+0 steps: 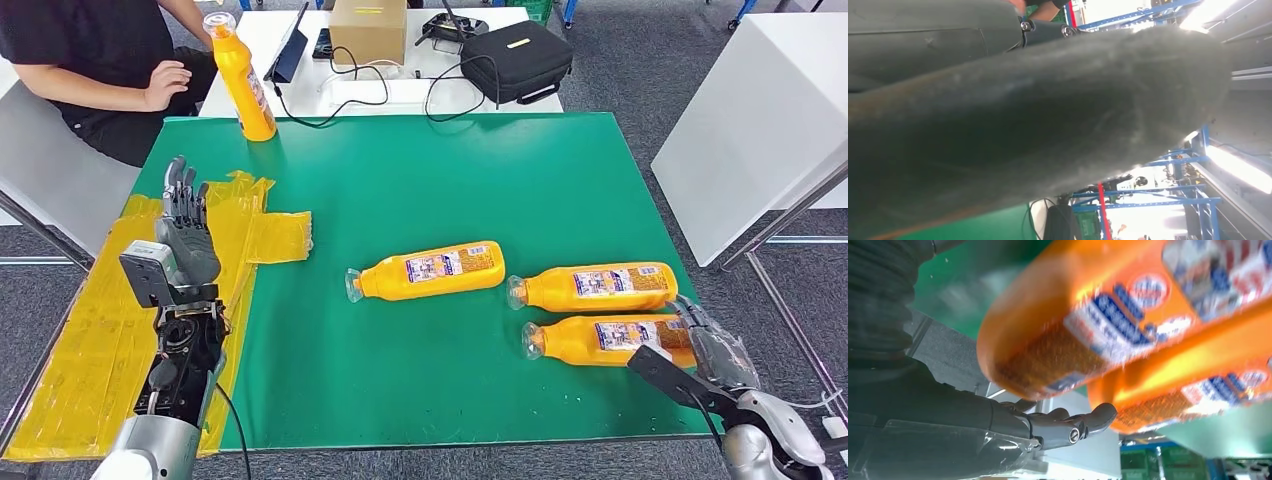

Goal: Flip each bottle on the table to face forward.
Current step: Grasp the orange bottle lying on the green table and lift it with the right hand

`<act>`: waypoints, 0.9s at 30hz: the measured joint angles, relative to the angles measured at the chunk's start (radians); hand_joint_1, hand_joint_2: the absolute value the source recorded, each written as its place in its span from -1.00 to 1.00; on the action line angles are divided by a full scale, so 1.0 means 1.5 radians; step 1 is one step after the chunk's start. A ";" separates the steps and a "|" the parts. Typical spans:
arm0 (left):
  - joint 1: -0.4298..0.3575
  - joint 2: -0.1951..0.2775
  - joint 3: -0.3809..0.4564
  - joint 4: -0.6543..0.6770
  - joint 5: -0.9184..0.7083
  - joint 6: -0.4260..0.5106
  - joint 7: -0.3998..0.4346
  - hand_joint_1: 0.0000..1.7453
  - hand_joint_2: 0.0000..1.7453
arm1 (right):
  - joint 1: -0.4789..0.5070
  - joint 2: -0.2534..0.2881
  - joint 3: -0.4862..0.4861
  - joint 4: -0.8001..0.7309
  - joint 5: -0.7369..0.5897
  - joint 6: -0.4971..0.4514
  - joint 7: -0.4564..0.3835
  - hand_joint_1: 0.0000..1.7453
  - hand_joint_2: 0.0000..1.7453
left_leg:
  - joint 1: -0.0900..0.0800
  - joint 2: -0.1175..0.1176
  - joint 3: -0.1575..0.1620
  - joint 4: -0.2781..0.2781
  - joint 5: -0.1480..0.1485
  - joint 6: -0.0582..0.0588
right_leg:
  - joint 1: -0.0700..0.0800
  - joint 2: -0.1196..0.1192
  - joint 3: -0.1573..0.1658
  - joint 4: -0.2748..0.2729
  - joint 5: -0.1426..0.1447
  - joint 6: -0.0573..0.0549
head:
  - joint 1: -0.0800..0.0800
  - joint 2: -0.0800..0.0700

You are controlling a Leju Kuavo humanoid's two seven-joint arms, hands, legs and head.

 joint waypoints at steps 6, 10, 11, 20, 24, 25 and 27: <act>-0.006 0.000 0.000 0.001 -0.001 -0.001 0.000 -1.00 -1.00 | 0.000 -0.005 0.029 0.004 0.007 0.001 0.006 -1.00 1.00 | 0.000 0.000 0.000 0.000 0.000 0.000 | 0.000 0.000 0.000 0.000 0.000 0.000 | 0.000 0.000; -0.006 -0.001 0.000 0.001 -0.002 -0.001 0.001 -1.00 -1.00 | -0.002 -0.006 0.047 0.004 0.011 0.001 0.012 -1.00 1.00 | 0.000 0.000 0.000 0.000 0.000 0.000 | 0.000 0.000 0.000 0.000 0.000 0.000 | 0.000 0.000; -0.006 -0.001 0.000 0.001 -0.002 -0.001 0.001 -1.00 -1.00 | -0.002 -0.008 0.051 0.004 0.011 0.001 0.013 -1.00 1.00 | 0.000 0.000 0.000 0.000 0.000 0.000 | 0.000 0.000 0.000 0.000 0.000 0.000 | 0.000 0.000; -0.006 -0.001 0.000 0.001 -0.002 -0.001 0.001 -1.00 -1.00 | 0.013 -0.026 0.077 -0.001 0.012 0.022 0.024 -1.00 1.00 | 0.000 0.000 0.000 0.000 0.000 0.000 | 0.000 0.000 0.000 0.000 0.000 0.000 | 0.000 0.000; -0.010 -0.002 0.000 0.003 -0.001 -0.002 0.002 -1.00 -1.00 | 0.054 -0.054 0.082 -0.044 0.005 0.078 0.035 0.41 1.00 | 0.000 -0.001 0.001 0.000 0.000 0.000 | 0.000 -0.001 0.000 0.000 0.000 0.000 | 0.000 0.000; -0.013 -0.002 0.000 0.004 -0.001 -0.003 0.003 -1.00 -1.00 | 0.066 -0.061 0.083 -0.058 0.003 0.090 0.038 0.91 1.00 | 0.000 -0.001 0.001 0.000 0.000 0.000 | 0.000 -0.001 0.000 0.000 0.000 0.000 | 0.000 0.000; -0.020 -0.002 0.000 0.008 0.000 -0.003 0.003 -1.00 -1.00 | 0.096 -0.072 0.083 -0.086 0.001 0.113 0.045 1.00 1.00 | 0.000 -0.001 0.001 0.000 0.000 0.000 | 0.000 -0.001 0.001 -0.001 0.000 0.000 | 0.000 0.000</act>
